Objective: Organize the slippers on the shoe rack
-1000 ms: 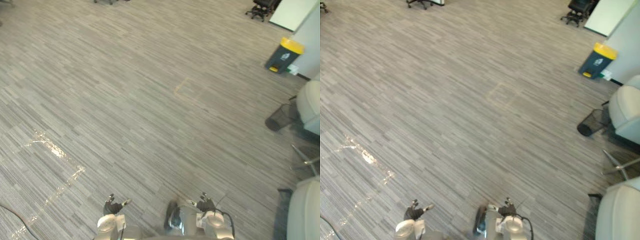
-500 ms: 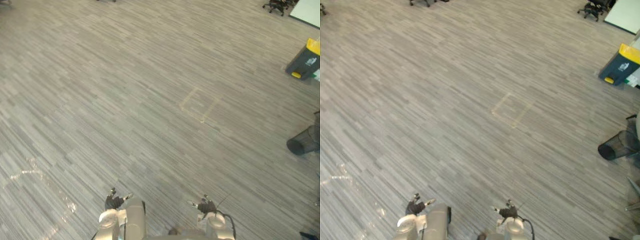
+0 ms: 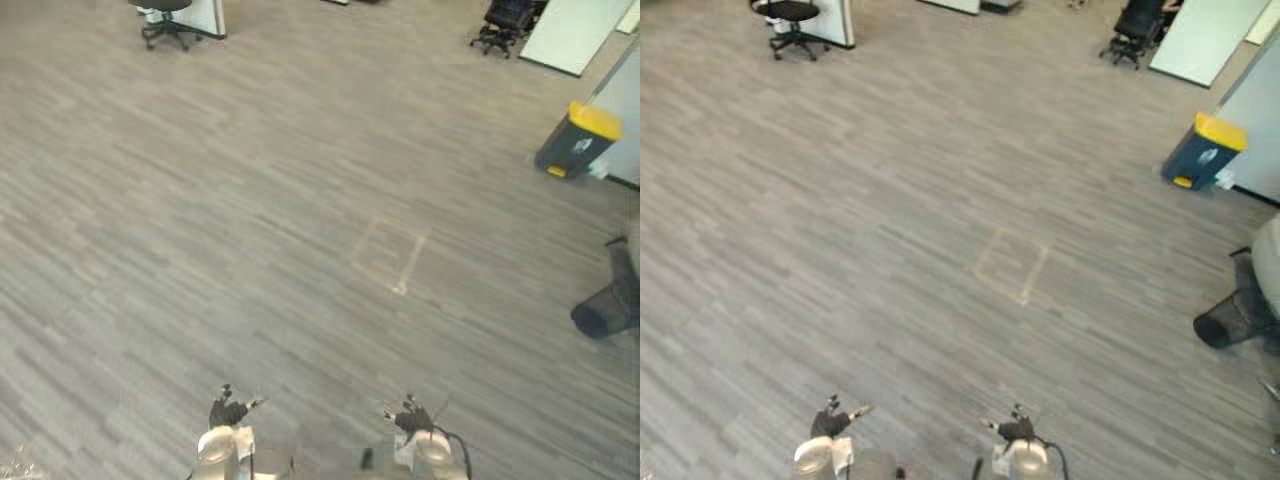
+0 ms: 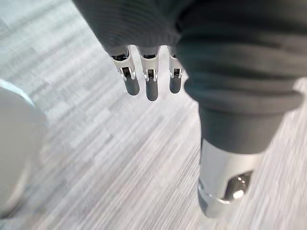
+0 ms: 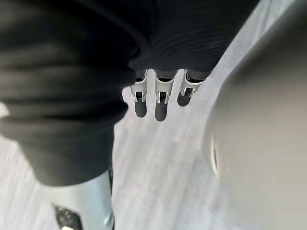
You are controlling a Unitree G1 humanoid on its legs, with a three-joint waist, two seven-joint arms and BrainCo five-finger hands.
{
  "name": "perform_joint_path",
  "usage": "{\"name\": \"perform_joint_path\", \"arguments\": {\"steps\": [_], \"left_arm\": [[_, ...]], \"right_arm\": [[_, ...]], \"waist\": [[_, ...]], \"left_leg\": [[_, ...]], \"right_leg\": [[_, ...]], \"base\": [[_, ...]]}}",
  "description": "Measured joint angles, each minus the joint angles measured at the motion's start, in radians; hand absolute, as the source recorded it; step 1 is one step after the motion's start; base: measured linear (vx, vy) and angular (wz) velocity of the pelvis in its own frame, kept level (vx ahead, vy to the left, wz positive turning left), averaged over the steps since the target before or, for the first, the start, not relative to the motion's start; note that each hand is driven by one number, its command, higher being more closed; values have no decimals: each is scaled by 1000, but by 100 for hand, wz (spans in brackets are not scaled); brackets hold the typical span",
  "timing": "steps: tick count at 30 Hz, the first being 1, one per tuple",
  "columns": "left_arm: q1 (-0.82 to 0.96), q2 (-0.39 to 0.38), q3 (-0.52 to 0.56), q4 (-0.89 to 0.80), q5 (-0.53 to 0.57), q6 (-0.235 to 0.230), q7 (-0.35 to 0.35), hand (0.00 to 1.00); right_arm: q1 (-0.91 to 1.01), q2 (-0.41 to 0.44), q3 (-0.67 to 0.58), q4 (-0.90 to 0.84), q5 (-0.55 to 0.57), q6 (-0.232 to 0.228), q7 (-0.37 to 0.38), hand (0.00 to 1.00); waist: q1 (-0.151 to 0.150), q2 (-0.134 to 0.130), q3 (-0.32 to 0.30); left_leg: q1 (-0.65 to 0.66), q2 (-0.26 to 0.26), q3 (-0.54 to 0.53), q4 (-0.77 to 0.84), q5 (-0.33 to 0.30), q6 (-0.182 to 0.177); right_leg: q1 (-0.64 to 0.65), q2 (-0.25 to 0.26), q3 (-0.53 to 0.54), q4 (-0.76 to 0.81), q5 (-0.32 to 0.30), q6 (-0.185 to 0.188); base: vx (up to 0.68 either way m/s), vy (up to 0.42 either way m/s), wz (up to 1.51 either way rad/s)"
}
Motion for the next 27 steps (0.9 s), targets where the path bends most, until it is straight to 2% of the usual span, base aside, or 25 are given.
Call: {"name": "perform_joint_path", "arguments": {"steps": [2,3,4,5,6,8,9,10,11,12,13,14,16,17,19,20,22,23,24,25,26,27], "left_arm": [[1,0,-2,14,1,0,-1,0],[3,7,-12,23,1,-1,-2,0],[3,17,-23,33,2,0,-3,0],[-9,18,-26,51,3,1,-4,0],[-12,15,-28,55,7,1,-4,0],[-14,5,-27,57,23,1,-4,0],[-15,-5,-17,56,30,2,-4,0],[-11,-8,-15,57,32,3,-4,0],[4,-15,5,53,38,4,-4,0],[6,-23,14,42,38,3,-5,0],[7,-22,18,34,38,4,-6,0],[10,-14,22,13,37,5,-4,0],[22,-6,22,-8,36,4,-3,0],[52,-3,25,-48,20,-2,-1,0],[56,-8,41,-71,10,-8,-3,0],[57,-20,50,-75,-4,-17,-3,0],[69,-40,63,-91,-6,-21,-1,0],[76,-45,61,-90,-22,-26,-2,0],[75,-39,61,-92,-21,-25,-2,0],[76,-40,65,-91,-23,-25,-1,0],[76,-38,65,-91,-22,-24,-1,0],[76,-37,64,-89,-21,-21,-1,0]], "right_arm": [[-8,-6,-7,3,-1,0,2,0],[-21,-6,-13,21,-4,0,3,0],[-24,-6,-19,28,-6,1,5,0],[-33,-10,-32,30,-17,0,7,0],[-43,-3,-48,36,-28,3,7,0],[-43,3,-74,32,-32,3,9,0],[-42,3,-70,30,-32,6,9,0],[-40,4,-66,30,-32,6,10,0],[-36,5,-48,30,-31,7,13,0],[-36,5,-28,33,-31,12,13,0],[-38,5,-20,37,-30,14,14,0],[-41,5,-9,61,-30,16,14,0],[-40,5,-2,67,-29,24,13,0],[-34,5,10,72,-26,26,12,0],[-38,4,12,71,-24,26,6,0],[-39,4,12,71,-23,26,4,0],[-43,3,10,72,-22,25,3,0],[-43,1,17,89,-22,25,4,0],[-44,0,29,97,-22,26,7,0],[-42,3,28,93,-22,24,7,0],[-42,3,27,91,-22,23,7,0],[-42,3,26,90,-22,23,7,0]], "waist": [[-13,2,0],[-27,-1,0],[-34,-7,-2],[-36,8,-8],[-31,22,-10],[-38,38,-17],[-40,55,-17],[-40,62,-16],[-40,78,-18],[-34,78,-15],[-31,78,-14],[-16,69,-9],[-3,61,-5],[9,46,-8],[25,44,-7],[32,36,-3],[35,46,-7],[48,56,-17],[52,45,-25],[61,36,-37],[64,27,-42],[65,25,-44]], "left_leg": [[73,11,28,-73,3,-23],[121,6,22,-108,-3,-50],[147,3,12,-115,-9,-61],[167,21,-4,-118,-8,-62],[171,41,-20,-112,30,-127],[172,56,-41,-75,90,-158],[148,80,-53,58,130,-151],[130,91,-66,132,153,-142],[19,112,-117,410,229,-121],[-91,125,-129,623,191,-103],[-131,125,-129,684,176,-94],[-223,122,-128,767,140,-72],[-296,114,-114,756,104,-51],[-381,86,-111,633,65,-41],[-455,42,-120,450,54,-45],[-484,11,-129,325,79,-59],[-492,-14,-137,144,187,-71],[-470,-14,-96,158,264,-37],[-469,-14,-70,173,239,-36],[-458,-17,-38,198,185,-15],[-437,-21,-9,211,154,12],[-422,-23,3,212,136,19]], "right_leg": [[-14,33,-54,-245,76,-24],[-16,65,-56,-387,161,-47],[-9,85,-25,-423,283,-124],[-7,107,-21,-400,308,-159],[-18,116,-22,-349,255,-169],[-13,137,-34,-304,193,-177],[34,175,-29,-321,158,-180],[60,193,-23,-333,150,-183],[130,238,9,-390,134,-192],[184,267,43,-422,113,-201],[205,277,57,-431,99,-213],[260,284,102,-441,70,-211],[312,282,147,-456,49,-202],[364,264,207,-472,26,-182],[402,234,269,-483,-4,-157],[435,204,303,-493,-22,-131],[468,170,349,-486,-65,-83],[497,152,396,-469,-95,-53],[494,139,413,-461,-95,-53],[489,117,432,-428,-78,-51],[474,96,429,-378,-59,-16],[461,90,429,-335,-51,-1]], "base": [[486,-72,-18],[563,-103,-6],[706,-135,-9],[718,-155,-19],[593,-144,-22],[470,-162,-26],[577,-189,-38],[681,-139,-58],[618,-37,-68],[486,10,-69],[445,4,-78],[437,6,-72],[409,35,-81],[395,118,-93],[502,224,-94],[593,331,-76],[553,346,-79],[442,300,-77],[565,365,-92],[659,420,-78],[542,341,-74],[573,370,-56]]}}
